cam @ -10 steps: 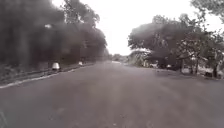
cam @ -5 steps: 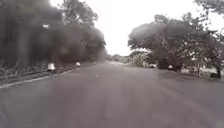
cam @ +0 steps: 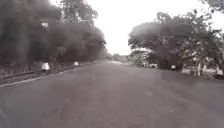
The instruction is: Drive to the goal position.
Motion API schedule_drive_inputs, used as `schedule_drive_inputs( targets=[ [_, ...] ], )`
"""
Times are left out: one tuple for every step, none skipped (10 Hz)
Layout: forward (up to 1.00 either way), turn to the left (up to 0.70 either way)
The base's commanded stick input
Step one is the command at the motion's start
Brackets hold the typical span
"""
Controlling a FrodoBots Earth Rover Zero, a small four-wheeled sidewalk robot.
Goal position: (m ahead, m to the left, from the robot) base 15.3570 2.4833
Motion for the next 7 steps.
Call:
schedule_drive_inputs(
  targets=[
    [0.70, 0.00],
    [0.70, 0.00],
    [0.70, 0.00],
    [0.70, 0.00],
    [0.70, 0.00],
    [0.70, 0.00],
    [0.70, 0.00]
  ],
)
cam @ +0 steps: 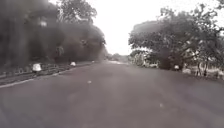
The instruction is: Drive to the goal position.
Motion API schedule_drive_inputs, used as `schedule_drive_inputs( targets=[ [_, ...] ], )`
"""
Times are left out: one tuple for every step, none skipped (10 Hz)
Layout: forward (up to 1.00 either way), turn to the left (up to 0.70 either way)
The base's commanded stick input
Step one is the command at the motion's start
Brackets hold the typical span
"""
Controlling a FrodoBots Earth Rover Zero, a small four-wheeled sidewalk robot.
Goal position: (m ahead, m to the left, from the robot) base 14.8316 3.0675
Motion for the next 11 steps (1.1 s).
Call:
schedule_drive_inputs(
  targets=[
    [0.70, 0.00],
    [0.70, 0.00],
    [0.70, 0.00],
    [0.70, 0.00],
    [0.70, 0.00],
    [0.70, 0.00],
    [0.70, 0.00],
    [0.70, 0.00],
    [0.70, 0.00],
    [0.70, 0.00],
    [0.70, 0.00]
  ],
)
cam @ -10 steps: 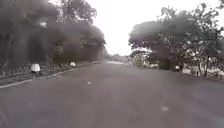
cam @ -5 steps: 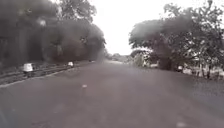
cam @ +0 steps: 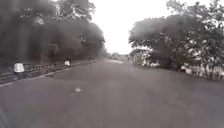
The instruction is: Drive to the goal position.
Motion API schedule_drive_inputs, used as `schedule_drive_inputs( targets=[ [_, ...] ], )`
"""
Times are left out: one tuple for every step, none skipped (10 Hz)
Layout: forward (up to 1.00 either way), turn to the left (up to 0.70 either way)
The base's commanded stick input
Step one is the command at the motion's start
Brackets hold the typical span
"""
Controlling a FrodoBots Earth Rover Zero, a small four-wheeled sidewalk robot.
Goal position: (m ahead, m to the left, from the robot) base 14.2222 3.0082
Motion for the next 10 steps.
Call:
schedule_drive_inputs(
  targets=[
    [0.70, 0.00],
    [0.70, 0.00],
    [0.70, 0.00],
    [0.70, 0.00],
    [0.70, 0.00],
    [0.70, 0.00],
    [0.70, 0.00],
    [0.70, 0.00],
    [0.70, 0.00],
    [0.70, 0.00]
  ],
)
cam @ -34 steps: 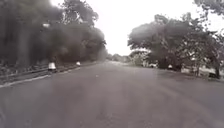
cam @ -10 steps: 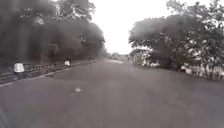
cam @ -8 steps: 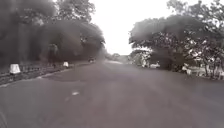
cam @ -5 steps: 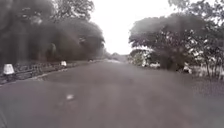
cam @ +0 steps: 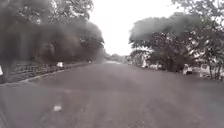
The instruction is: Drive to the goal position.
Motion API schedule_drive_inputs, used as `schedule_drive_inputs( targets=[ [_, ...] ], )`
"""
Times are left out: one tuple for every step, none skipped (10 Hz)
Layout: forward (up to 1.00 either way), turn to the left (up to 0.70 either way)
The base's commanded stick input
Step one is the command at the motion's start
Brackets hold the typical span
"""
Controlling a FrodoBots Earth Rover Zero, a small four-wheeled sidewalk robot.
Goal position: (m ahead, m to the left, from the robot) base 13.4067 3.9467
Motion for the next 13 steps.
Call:
schedule_drive_inputs(
  targets=[
    [0.70, 0.00],
    [0.70, 0.00],
    [0.70, 0.00],
    [0.70, 0.00],
    [0.70, 0.00],
    [0.70, 0.00],
    [0.70, 0.00],
    [0.70, 0.00],
    [0.70, 0.00],
    [0.70, 0.00],
    [0.70, 0.00],
    [0.70, 0.00],
    [0.70, 0.00]
  ],
)
